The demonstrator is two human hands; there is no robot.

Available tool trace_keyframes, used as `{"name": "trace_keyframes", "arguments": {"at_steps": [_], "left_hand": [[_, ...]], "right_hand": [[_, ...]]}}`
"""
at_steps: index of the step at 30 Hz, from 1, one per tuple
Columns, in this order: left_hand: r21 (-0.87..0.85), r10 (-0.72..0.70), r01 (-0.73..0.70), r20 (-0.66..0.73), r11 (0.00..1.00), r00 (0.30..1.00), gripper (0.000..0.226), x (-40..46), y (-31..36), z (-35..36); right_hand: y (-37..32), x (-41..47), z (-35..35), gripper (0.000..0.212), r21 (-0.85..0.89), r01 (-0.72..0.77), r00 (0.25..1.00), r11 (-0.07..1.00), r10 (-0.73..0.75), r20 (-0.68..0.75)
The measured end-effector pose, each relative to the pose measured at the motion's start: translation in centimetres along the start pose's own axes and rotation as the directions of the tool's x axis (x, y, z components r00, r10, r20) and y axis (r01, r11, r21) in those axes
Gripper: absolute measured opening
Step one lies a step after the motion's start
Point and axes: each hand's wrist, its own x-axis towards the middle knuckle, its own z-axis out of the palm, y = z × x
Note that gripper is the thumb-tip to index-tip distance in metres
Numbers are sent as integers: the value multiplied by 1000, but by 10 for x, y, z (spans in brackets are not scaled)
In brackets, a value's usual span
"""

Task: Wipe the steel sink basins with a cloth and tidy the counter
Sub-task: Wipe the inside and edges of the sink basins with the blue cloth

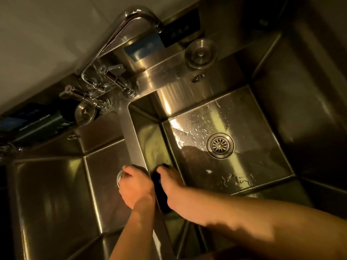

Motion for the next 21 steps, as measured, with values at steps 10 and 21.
{"name": "trace_keyframes", "arguments": {"at_steps": [10,21], "left_hand": [[-22,2,-2,-25,1000,1000,64,2,2,3],[-39,8,-8,-14,999,1000,54,0,1,1]], "right_hand": [[-45,48,12,44,139,327,943,935,-333,22],[32,37,-10,43,194,-156,972,969,186,-147]]}}
